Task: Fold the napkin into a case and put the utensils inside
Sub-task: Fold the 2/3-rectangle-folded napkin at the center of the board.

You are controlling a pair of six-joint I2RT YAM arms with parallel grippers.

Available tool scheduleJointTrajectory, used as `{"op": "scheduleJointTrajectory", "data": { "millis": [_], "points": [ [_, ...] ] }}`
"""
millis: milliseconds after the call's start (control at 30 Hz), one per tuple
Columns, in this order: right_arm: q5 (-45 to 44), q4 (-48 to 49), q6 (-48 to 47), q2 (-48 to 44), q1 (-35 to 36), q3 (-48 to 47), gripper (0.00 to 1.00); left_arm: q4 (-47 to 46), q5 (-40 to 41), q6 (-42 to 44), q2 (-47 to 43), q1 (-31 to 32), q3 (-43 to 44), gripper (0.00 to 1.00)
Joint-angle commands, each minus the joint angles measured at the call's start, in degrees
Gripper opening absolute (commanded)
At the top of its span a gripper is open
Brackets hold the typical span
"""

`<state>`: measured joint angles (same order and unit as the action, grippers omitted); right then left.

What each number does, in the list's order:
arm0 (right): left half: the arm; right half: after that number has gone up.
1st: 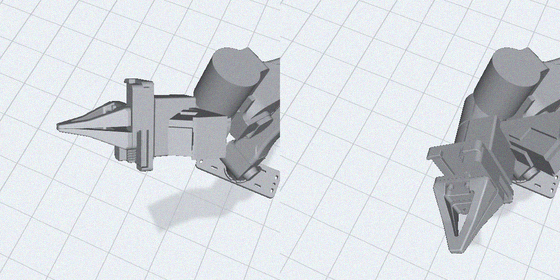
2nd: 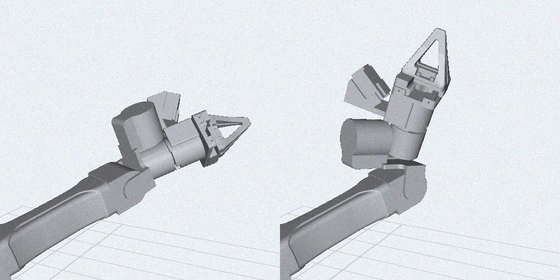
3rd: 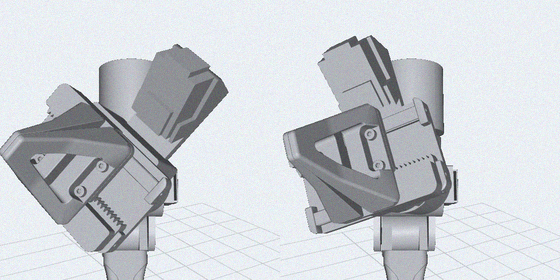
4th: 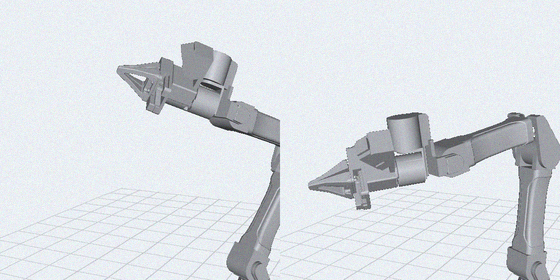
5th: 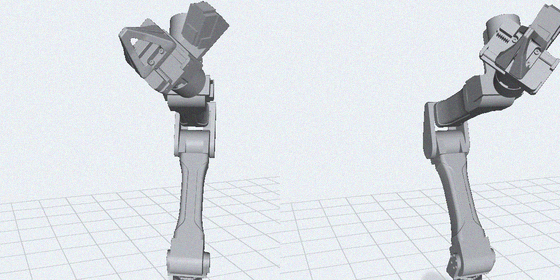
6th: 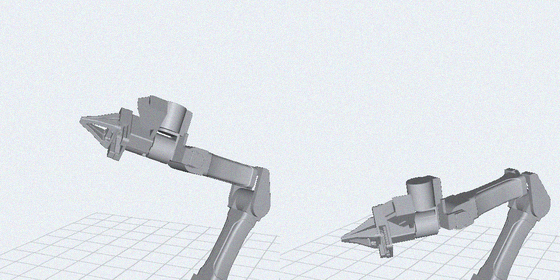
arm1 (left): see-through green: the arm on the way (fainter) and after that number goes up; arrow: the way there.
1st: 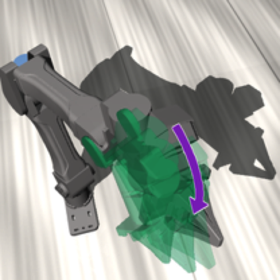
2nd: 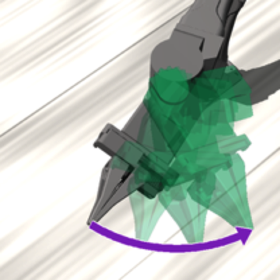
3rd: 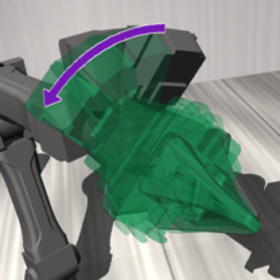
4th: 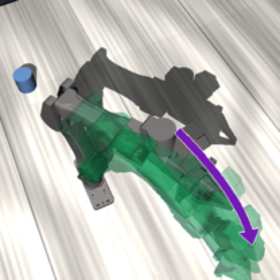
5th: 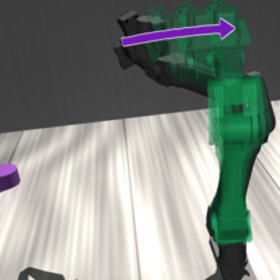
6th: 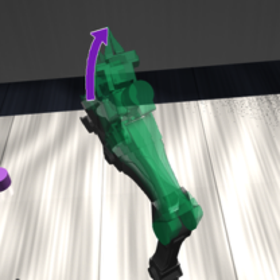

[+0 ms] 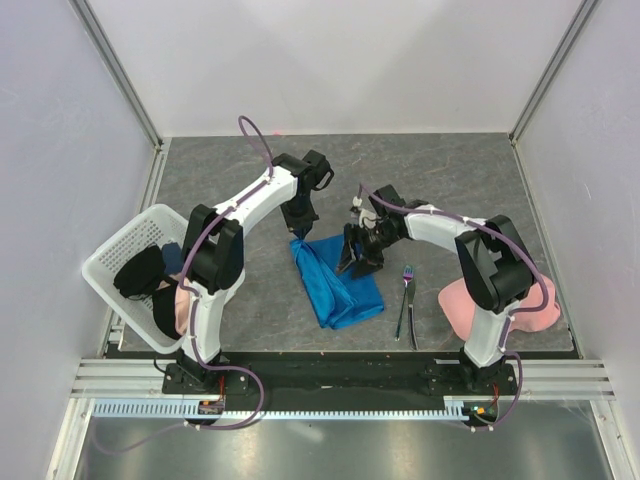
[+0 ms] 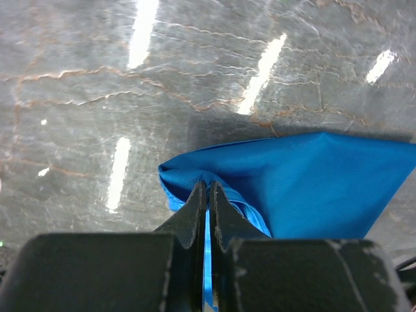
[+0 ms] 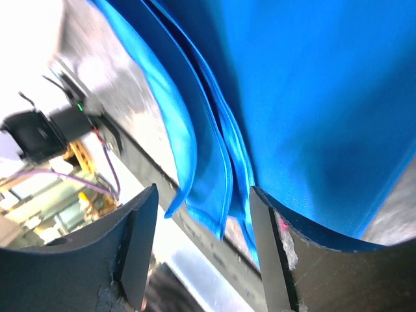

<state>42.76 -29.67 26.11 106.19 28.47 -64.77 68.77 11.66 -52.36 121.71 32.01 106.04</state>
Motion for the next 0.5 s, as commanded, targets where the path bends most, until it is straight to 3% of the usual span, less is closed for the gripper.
{"op": "scheduleJointTrajectory", "data": {
  "millis": [0, 67, 267, 400, 467],
  "points": [
    [-1.3, 2.1, 1.1, 3.5, -0.8, -5.8, 0.65, -5.5, -5.0, 6.7, -2.4, 0.2, -1.8, 0.02],
    [-3.9, 3.2, 1.7, 5.3, -0.8, -6.7, 0.61, -7.0, -6.6, 8.3, -2.0, 0.2, -1.7, 0.02],
    [-5.6, 12.2, 9.8, 6.9, -0.8, -2.9, 0.26, -9.0, -9.9, 9.9, 0.4, 0.2, -0.1, 0.02],
    [-5.8, 16.0, 12.3, 7.5, -0.8, 0.7, 0.22, -9.8, -11.5, 11.0, 2.0, 0.2, 0.8, 0.02],
    [-5.7, 16.7, 12.5, 7.9, -0.8, 1.2, 0.21, -10.1, -12.9, 11.8, 2.4, 0.4, 0.6, 0.07]
  ]
}}
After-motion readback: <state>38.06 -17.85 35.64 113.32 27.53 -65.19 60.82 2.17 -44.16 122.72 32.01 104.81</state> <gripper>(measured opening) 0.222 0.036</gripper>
